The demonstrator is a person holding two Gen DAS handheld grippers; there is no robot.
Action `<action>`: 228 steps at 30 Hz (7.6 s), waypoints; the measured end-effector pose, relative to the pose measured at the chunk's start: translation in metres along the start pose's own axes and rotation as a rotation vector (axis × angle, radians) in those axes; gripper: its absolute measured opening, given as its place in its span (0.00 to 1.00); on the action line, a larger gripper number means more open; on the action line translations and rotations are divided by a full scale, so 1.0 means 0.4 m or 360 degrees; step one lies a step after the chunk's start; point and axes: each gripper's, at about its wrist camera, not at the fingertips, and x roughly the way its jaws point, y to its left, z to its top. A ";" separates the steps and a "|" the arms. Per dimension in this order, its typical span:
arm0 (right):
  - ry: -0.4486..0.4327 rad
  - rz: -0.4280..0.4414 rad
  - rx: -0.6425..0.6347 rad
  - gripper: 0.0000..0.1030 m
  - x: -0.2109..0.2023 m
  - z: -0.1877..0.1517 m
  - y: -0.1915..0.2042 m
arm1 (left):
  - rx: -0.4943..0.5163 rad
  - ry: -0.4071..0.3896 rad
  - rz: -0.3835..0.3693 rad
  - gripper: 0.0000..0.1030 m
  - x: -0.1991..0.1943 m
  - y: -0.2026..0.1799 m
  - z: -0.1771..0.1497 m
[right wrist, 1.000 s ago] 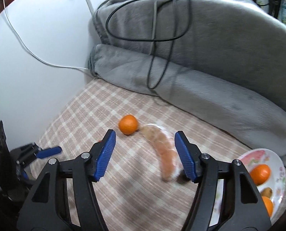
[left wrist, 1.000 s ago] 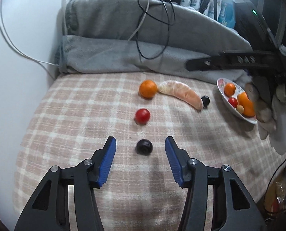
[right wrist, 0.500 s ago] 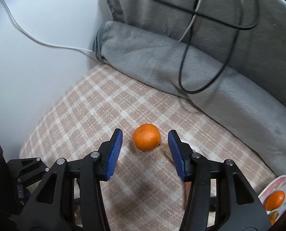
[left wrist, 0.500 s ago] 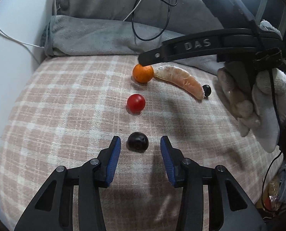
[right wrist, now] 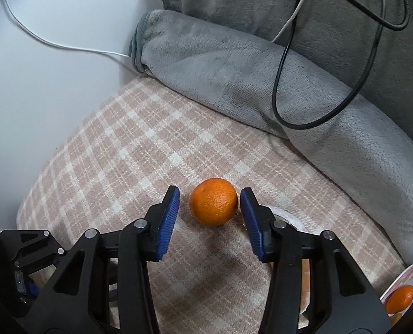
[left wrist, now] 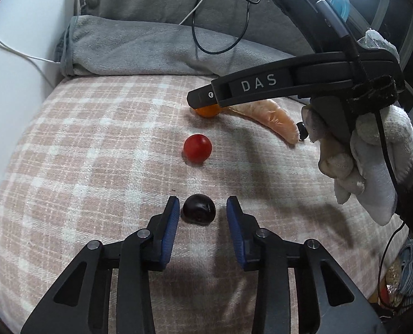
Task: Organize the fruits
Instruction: 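Close the left tool on the dark grape while the right tool grasps the tangerine, then carry the grape and tangerine with both tools over the plate, then open both tools to release the grape and tangerine onto the plate, then move the right tool to the wrapped pomelo segment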
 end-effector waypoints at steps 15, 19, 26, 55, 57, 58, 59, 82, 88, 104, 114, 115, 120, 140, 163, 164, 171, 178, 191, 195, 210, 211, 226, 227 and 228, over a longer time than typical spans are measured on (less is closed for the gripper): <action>0.0019 -0.0064 -0.0030 0.38 0.020 0.009 0.008 | -0.0026 -0.0011 0.0013 0.20 -0.016 0.009 -0.011; 0.0011 -0.0061 -0.0023 0.38 0.015 0.011 0.004 | -0.0047 -0.0022 0.0022 0.20 -0.022 0.006 -0.013; -0.0035 -0.0061 -0.0015 0.37 -0.031 0.000 -0.009 | -0.0056 -0.0051 0.0018 0.20 -0.042 -0.001 -0.008; -0.0298 -0.0119 0.0218 0.37 -0.330 -0.143 -0.178 | 0.0126 -0.0198 -0.0059 0.20 -0.103 -0.182 0.072; -0.0310 -0.0129 0.0247 0.37 -0.349 -0.162 -0.195 | 0.0146 -0.0205 -0.0068 0.20 -0.101 -0.198 0.080; -0.0317 -0.0134 0.0258 0.37 -0.358 -0.170 -0.202 | 0.0156 -0.0208 -0.0072 0.20 -0.103 -0.205 0.083; -0.0325 -0.0141 0.0270 0.37 -0.366 -0.178 -0.208 | 0.0165 -0.0212 -0.0079 0.20 -0.100 -0.215 0.088; -0.0404 -0.0332 0.0615 0.37 -0.519 -0.336 -0.459 | 0.0345 -0.0193 -0.0248 0.20 -0.016 -0.419 0.147; -0.0392 -0.0350 0.0676 0.37 -0.518 -0.360 -0.506 | 0.0380 -0.0178 -0.0271 0.20 0.003 -0.462 0.158; -0.0346 -0.0317 0.0758 0.37 -0.486 -0.397 -0.573 | 0.0451 -0.0118 -0.0291 0.20 0.057 -0.531 0.165; -0.0336 -0.0300 0.0768 0.37 -0.480 -0.406 -0.580 | 0.0473 -0.0099 -0.0302 0.20 0.073 -0.559 0.167; -0.0335 -0.0303 0.0765 0.37 -0.481 -0.405 -0.580 | 0.0473 -0.0097 -0.0302 0.20 0.075 -0.563 0.168; -0.0331 -0.0305 0.0768 0.38 -0.479 -0.408 -0.578 | 0.0481 -0.0096 -0.0305 0.20 0.075 -0.567 0.168; -0.0415 -0.0349 0.0734 0.67 -0.516 -0.396 -0.560 | 0.0502 -0.0118 -0.0303 0.33 0.075 -0.581 0.163; -0.0437 -0.0419 0.0650 0.87 -0.532 -0.344 -0.494 | 0.0445 -0.0262 -0.0197 0.68 -0.030 -0.498 0.167; -0.0437 -0.0417 0.0641 0.87 -0.531 -0.341 -0.489 | 0.0440 -0.0268 -0.0188 0.68 -0.035 -0.491 0.168; -0.0450 -0.0417 0.0590 0.87 -0.520 -0.307 -0.452 | 0.0387 -0.0310 -0.0123 0.68 -0.072 -0.421 0.172; -0.0493 -0.0396 0.0528 0.87 -0.507 -0.264 -0.410 | 0.0321 -0.0344 -0.0026 0.68 -0.097 -0.330 0.173; -0.0359 -0.0345 0.0304 0.87 -0.417 -0.173 -0.306 | 0.0143 -0.0336 0.0184 0.68 -0.132 -0.128 0.143; -0.0332 -0.0331 0.0258 0.87 -0.389 -0.153 -0.277 | 0.0101 -0.0320 0.0220 0.68 -0.137 -0.078 0.125; -0.0143 -0.0230 0.0096 0.87 -0.237 -0.127 -0.179 | 0.0000 -0.0256 0.0236 0.68 -0.125 0.015 0.083; -0.0125 -0.0220 0.0085 0.86 -0.224 -0.127 -0.173 | -0.0001 -0.0253 0.0233 0.68 -0.124 0.016 0.081; 0.0081 -0.0140 0.0031 0.65 -0.098 -0.110 -0.151 | -0.0002 -0.0214 0.0181 0.68 -0.094 0.011 0.080; 0.0088 -0.0137 0.0032 0.65 -0.093 -0.109 -0.152 | 0.0002 -0.0211 0.0180 0.68 -0.091 0.010 0.082; 0.0093 -0.0135 0.0032 0.64 -0.089 -0.109 -0.153 | 0.0005 -0.0205 0.0179 0.68 -0.087 0.008 0.082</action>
